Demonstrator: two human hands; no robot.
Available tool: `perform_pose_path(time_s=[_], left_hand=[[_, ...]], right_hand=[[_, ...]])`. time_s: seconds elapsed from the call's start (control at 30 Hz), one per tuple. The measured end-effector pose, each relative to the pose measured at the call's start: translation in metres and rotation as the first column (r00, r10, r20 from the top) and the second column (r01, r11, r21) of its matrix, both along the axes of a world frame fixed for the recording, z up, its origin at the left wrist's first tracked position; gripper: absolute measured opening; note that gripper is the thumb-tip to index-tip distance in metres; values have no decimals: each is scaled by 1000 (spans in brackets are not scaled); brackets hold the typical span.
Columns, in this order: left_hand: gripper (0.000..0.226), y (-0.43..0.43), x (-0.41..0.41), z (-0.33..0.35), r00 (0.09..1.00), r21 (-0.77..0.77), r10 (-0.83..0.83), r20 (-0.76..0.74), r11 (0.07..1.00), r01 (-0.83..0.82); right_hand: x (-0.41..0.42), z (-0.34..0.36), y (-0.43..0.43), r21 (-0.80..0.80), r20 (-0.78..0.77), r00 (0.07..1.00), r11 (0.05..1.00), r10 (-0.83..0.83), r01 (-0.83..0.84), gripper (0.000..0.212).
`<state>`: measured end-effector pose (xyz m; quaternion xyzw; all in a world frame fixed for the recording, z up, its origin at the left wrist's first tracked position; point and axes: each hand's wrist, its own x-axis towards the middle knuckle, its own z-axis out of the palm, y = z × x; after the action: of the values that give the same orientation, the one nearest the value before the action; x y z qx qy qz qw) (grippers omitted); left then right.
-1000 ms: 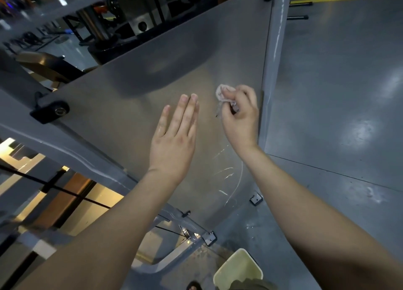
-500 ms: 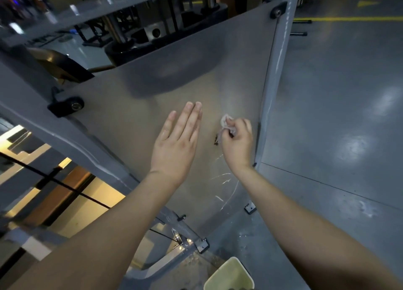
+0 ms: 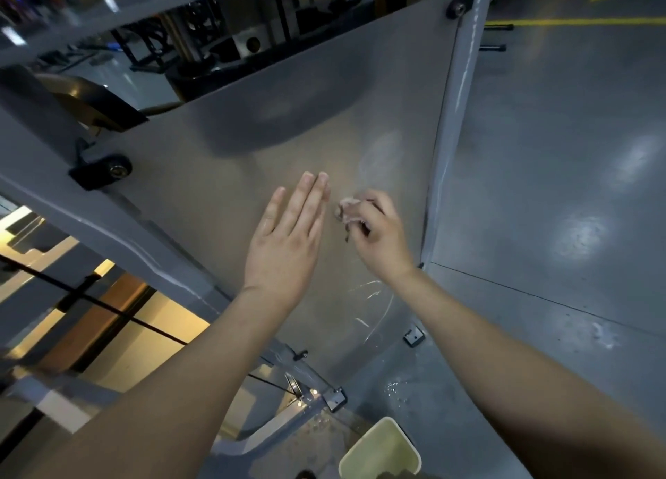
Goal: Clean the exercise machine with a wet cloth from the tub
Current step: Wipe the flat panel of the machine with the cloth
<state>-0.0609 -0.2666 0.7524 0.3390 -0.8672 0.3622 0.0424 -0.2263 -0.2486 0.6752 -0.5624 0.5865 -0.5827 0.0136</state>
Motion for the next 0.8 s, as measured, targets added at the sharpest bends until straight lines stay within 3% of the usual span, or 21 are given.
perform_pose_path(time_s=[0.03, 0.1, 0.2, 0.27, 0.33, 0.4, 0.47, 0.53, 0.57, 0.67, 0.77, 0.8], left_hand=[[73, 0, 0, 0, 1000, 5, 11, 14, 1000, -12], [76, 1, 0, 1, 999, 9, 27, 24, 1000, -27], [77, 1, -1, -2, 999, -8, 32, 12, 999, -32], [76, 2, -2, -2, 1000, -14, 25, 9, 1000, -25], [76, 1, -2, -2, 1000, -25, 10, 10, 1000, -10], [78, 0, 0, -1, 1000, -31, 6, 18, 1000, -5], [80, 0, 2, 0, 999, -23, 10, 31, 1000, -9], [84, 1, 1, -1, 998, -19, 24, 50, 1000, -23], [85, 2, 0, -1, 998, -14, 31, 54, 999, -31], [84, 2, -1, -2, 999, -6, 29, 39, 1000, -28], [81, -1, 0, -3, 999, -12, 5, 36, 1000, -5], [81, -1, 0, -2, 999, -15, 2, 36, 1000, -2]], right_hand=[[-10, 7, -1, -8, 16, 1000, 1000, 19, -18, 27], [-34, 30, -12, -33, 163, 981, 993, -107, 114, 30], [-52, 58, -28, -38, 437, 831, 916, -345, 400, 27], [-30, 42, -26, -70, 360, 874, 925, -325, 373, 27], [-1, 8, -11, -73, 101, 982, 984, -157, 164, 31], [-4, -10, 2, -28, -12, 998, 998, -59, 58, 32], [-33, 6, -8, -31, 177, 966, 980, -187, 195, 27], [-58, 43, -26, -3, 361, 853, 915, -376, 404, 22], [-60, 57, -33, -29, 403, 831, 902, -383, 430, 22], [-22, 51, -30, -145, 291, 923, 942, -251, 302, 26], [6, -10, -2, -40, 22, 998, 997, -60, 61, 22], [1, -19, 2, -4, 1, 999, 999, -36, 36, 19]])
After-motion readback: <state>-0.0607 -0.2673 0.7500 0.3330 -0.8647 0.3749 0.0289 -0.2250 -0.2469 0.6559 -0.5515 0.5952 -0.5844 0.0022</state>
